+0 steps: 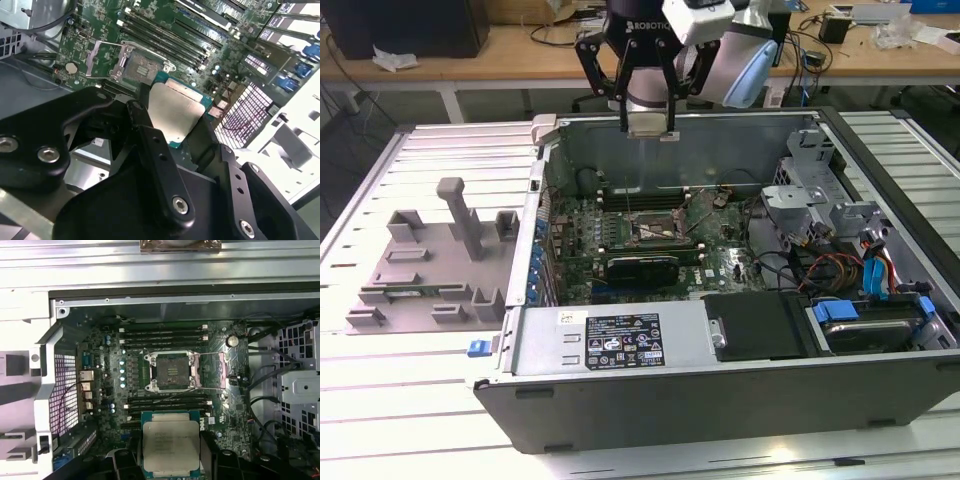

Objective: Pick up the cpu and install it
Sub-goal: 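Pick up the cpu and move it towards the insertion slot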

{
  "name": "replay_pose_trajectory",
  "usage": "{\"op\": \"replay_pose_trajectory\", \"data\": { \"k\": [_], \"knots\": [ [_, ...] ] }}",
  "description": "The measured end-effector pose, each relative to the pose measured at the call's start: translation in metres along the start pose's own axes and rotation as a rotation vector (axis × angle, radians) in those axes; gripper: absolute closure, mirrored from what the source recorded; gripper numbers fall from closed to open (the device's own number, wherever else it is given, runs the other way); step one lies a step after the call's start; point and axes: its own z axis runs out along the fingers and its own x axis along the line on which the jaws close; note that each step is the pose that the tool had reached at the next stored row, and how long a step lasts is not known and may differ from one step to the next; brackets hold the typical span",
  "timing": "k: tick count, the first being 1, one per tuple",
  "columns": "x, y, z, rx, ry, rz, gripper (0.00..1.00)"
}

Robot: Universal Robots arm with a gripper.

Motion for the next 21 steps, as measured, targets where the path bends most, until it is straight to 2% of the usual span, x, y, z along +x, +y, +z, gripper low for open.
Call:
{"op": "replay_pose_trajectory", "data": {
  "k": [3, 4, 8, 12, 14, 17, 21],
  "knots": [
    [-0.0032, 0.0001, 0.0059, 0.0003, 0.0039, 0.000, 0.45],
    [-0.0060, 0.0003, 0.0100, 0.0004, 0.0065, 0.000, 0.45],
    [-0.0161, 0.0011, 0.0246, 0.0011, 0.0216, 0.000, 0.45],
    [-0.0202, 0.0014, 0.0322, 0.0016, 0.0320, 0.000, 0.45],
    [-0.0231, 0.0015, 0.0392, 0.0021, 0.0411, 0.001, 0.45],
    [-0.0273, 0.0016, 0.0496, 0.0026, 0.0501, 0.000, 0.45],
    [-0.0300, 0.0024, 0.0611, 0.0029, 0.0555, 0.001, 0.45]
  ]
}}
